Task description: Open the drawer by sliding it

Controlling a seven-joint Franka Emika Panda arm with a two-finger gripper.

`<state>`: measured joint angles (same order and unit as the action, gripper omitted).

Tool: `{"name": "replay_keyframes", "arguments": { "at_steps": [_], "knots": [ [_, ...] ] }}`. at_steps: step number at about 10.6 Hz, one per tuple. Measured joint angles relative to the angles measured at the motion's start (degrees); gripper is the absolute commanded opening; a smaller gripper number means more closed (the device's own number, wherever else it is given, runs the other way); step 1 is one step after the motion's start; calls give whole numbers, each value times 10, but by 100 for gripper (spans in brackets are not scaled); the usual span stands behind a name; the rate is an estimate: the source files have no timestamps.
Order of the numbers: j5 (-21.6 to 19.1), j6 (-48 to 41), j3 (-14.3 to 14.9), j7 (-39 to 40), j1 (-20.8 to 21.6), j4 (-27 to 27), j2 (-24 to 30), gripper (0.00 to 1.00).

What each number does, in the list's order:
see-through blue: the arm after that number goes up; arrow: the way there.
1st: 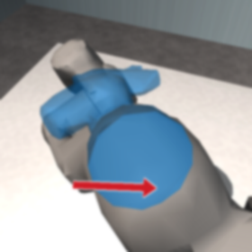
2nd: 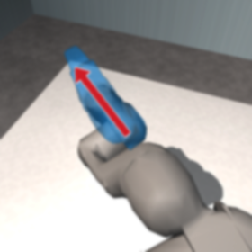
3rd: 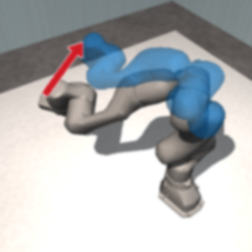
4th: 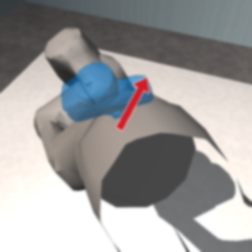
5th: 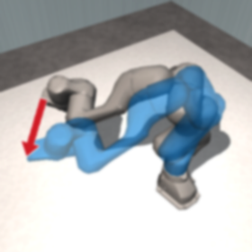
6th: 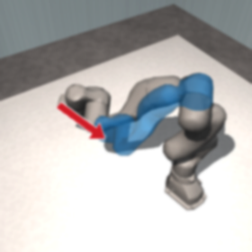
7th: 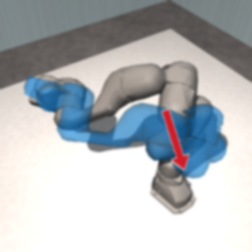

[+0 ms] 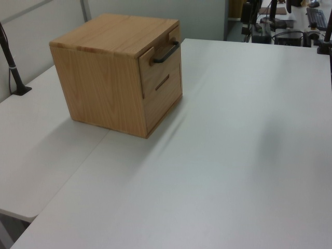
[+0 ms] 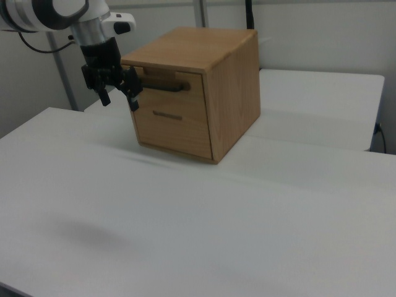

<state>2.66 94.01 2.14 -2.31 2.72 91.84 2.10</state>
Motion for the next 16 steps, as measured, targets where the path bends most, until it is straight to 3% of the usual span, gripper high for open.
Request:
{"name": "replay_keyframes", "arguments": {
  "at_steps": [9,13,14,16],
  "knots": [
    [0,0,0,0,1,0,0,100],
    [-21,0,-2,-2,3,0,0,100],
    [-22,0,-7,-41,7,0,-1,100],
    [-25,23,-20,-196,13,1,-3,100]
  ]
}}
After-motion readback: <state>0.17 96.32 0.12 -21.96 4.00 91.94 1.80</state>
